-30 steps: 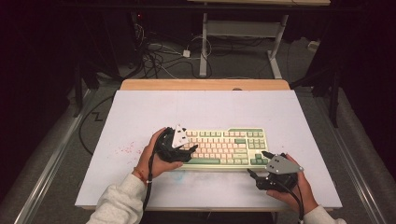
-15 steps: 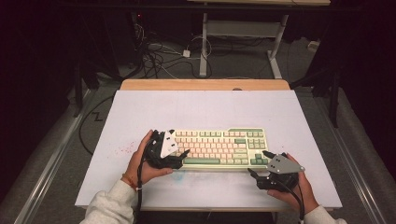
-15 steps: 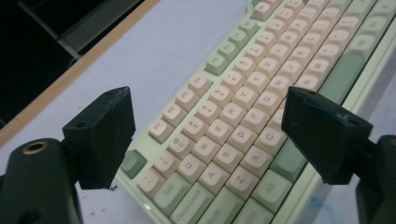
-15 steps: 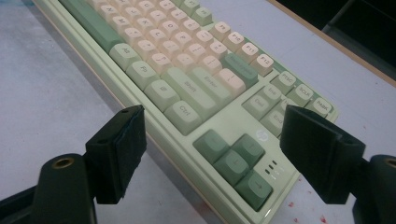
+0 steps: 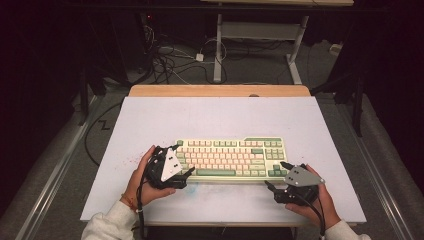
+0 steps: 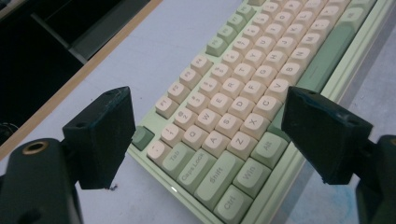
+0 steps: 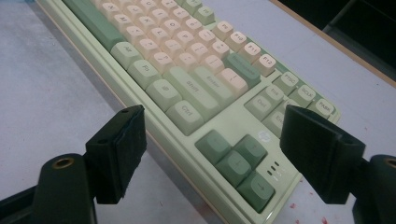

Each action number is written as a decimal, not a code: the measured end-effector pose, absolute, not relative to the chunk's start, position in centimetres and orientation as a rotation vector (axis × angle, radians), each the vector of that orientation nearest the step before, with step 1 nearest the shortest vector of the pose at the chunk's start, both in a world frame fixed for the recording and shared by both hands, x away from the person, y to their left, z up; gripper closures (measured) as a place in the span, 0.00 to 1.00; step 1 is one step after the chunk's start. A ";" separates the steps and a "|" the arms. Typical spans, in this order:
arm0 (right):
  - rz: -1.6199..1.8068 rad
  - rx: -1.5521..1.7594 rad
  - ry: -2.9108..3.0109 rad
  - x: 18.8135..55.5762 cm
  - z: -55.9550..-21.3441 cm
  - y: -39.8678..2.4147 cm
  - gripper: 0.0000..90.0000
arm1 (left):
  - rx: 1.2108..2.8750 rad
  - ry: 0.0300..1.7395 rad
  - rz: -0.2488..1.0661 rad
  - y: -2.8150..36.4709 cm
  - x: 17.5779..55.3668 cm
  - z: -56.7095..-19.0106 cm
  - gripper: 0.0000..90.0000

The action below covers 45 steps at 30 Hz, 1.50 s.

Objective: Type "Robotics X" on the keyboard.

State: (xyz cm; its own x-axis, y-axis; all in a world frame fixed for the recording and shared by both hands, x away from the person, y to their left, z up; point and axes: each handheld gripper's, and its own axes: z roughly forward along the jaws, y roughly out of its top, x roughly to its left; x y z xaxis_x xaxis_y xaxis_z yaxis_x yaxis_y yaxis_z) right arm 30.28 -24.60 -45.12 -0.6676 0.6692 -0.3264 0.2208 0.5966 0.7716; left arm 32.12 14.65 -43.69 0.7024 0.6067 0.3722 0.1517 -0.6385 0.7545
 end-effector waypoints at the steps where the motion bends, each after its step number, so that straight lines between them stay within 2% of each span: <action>1: 0.956 0.701 2.215 30.3 -45.1 -24.6 0.26 | 2.186 0.577 0.811 14.7 32.0 -43.7 0.18; 22: 0.990 0.711 2.215 30.7 -44.3 -24.5 0.27 | 2.216 0.689 0.799 18.7 30.1 -45.4 0.18; 30: 1.147 0.683 2.251 31.4 -42.3 -24.0 0.41 | 2.233 0.719 0.778 19.5 29.6 -46.1 0.18; 37: 1.129 0.655 2.295 32.1 -41.6 -22.2 0.61 | 2.237 0.728 0.769 19.8 29.4 -46.3 0.18; 45: 1.120 0.615 2.382 34.0 -41.3 -19.3 0.97 | 2.242 0.728 0.762 19.6 29.5 -46.4 0.18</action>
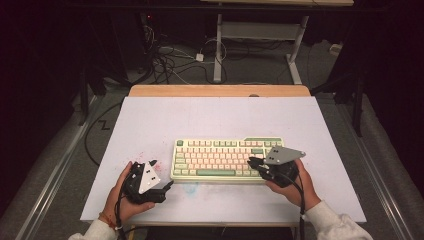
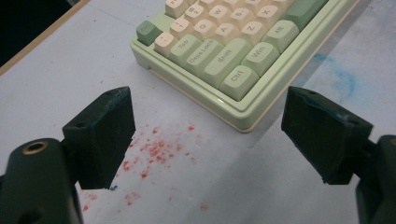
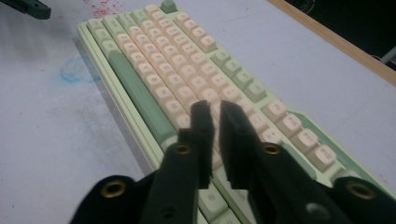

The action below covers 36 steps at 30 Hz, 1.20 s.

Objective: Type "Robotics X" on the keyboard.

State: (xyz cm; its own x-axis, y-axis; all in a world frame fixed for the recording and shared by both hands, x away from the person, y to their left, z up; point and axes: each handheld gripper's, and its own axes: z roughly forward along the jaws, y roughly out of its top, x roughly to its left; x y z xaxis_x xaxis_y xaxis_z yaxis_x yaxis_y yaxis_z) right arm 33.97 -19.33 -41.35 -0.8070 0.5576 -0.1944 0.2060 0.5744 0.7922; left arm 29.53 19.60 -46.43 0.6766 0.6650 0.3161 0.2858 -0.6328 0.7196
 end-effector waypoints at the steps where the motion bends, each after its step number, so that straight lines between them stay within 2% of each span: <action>1: 1.116 0.616 2.386 34.2 -41.4 -18.9 0.99 | 2.245 0.726 0.758 19.6 29.6 -46.5 0.18; 19: 1.039 0.649 2.457 38.4 -43.2 -13.5 1.00 | 2.241 0.737 0.746 19.8 29.6 -46.6 0.18; 36: 0.929 0.682 2.475 39.8 -44.8 -12.3 1.00 | 2.264 0.734 0.728 19.7 29.7 -46.7 0.18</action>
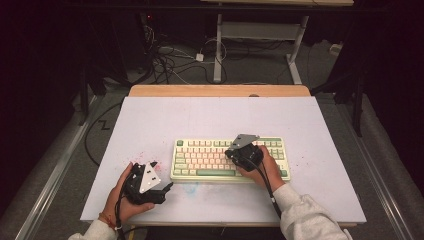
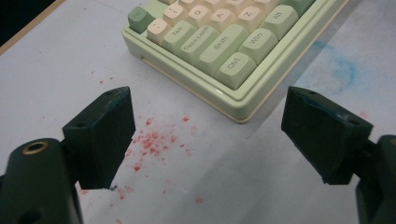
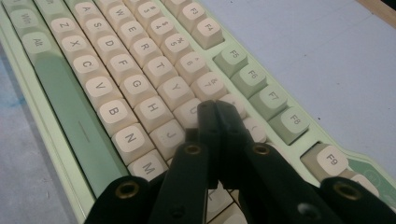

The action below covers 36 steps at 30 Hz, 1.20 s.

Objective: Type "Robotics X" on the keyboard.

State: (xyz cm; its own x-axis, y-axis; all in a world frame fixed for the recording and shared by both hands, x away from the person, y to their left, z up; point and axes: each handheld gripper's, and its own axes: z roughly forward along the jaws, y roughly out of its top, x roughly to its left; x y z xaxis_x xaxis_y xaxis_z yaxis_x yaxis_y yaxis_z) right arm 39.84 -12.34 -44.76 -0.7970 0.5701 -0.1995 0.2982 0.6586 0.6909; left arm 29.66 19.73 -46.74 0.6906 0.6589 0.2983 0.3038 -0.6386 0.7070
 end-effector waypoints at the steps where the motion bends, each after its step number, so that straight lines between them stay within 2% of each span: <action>1: 0.925 0.689 2.478 39.8 -44.8 -12.3 1.00 | 2.264 0.732 0.728 19.7 29.7 -46.7 0.18; 14: 0.864 0.671 2.500 40.0 -45.0 -12.1 1.00 | 2.271 0.743 0.715 19.7 29.9 -46.8 0.18; 23: 0.963 0.692 2.431 39.4 -44.0 -13.0 0.98 | 2.272 0.741 0.721 19.6 29.8 -46.8 0.18; 32: 1.087 0.691 2.341 38.5 -42.2 -14.3 0.86 | 2.281 0.739 0.717 19.5 29.9 -46.9 0.18; 36: 1.107 0.699 2.316 38.2 -41.8 -14.6 0.74 | 2.284 0.737 0.716 19.4 29.9 -46.9 0.18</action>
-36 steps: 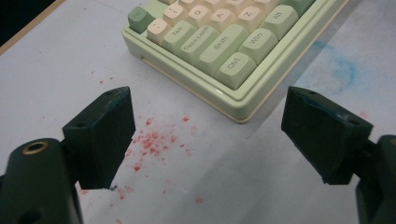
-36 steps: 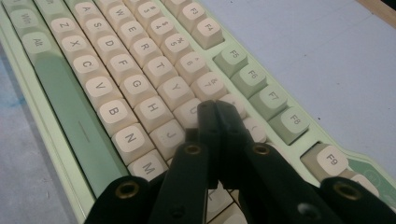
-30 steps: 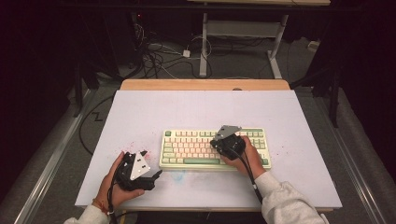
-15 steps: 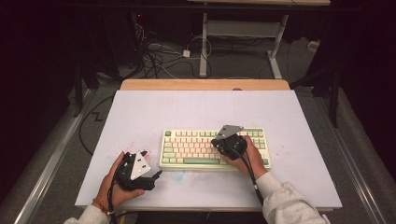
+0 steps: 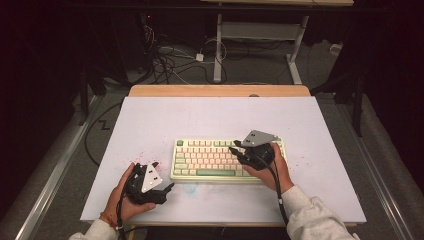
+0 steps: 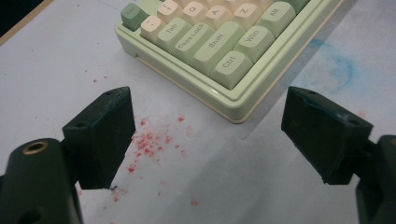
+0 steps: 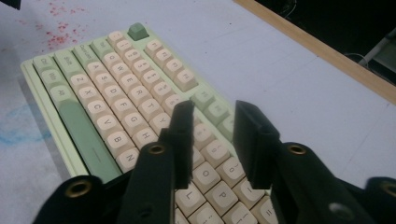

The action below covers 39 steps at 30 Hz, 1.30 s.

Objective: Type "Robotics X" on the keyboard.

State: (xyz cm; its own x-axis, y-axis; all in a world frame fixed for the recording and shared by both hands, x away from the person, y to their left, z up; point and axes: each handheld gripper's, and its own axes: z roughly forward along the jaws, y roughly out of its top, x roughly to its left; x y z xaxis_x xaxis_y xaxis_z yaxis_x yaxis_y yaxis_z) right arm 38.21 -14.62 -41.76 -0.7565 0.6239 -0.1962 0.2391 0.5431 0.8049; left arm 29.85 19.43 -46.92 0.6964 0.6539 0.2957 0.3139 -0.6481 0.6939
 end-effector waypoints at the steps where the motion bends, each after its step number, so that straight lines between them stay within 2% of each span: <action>1: 1.117 0.693 2.309 38.1 -41.7 -14.7 0.69 | 2.284 0.737 0.715 19.4 29.9 -46.9 0.18; 7: 1.146 0.676 2.260 37.6 -41.2 -14.8 0.45 | 2.287 0.739 0.717 19.5 29.9 -47.0 0.18; 16: 1.159 0.668 2.200 36.9 -40.6 -15.3 0.30 | 2.286 0.739 0.715 19.5 29.8 -46.9 0.18; 39: 1.143 0.642 2.135 34.4 -39.7 -18.3 0.29 | 2.272 0.749 0.730 19.5 29.7 -46.6 0.18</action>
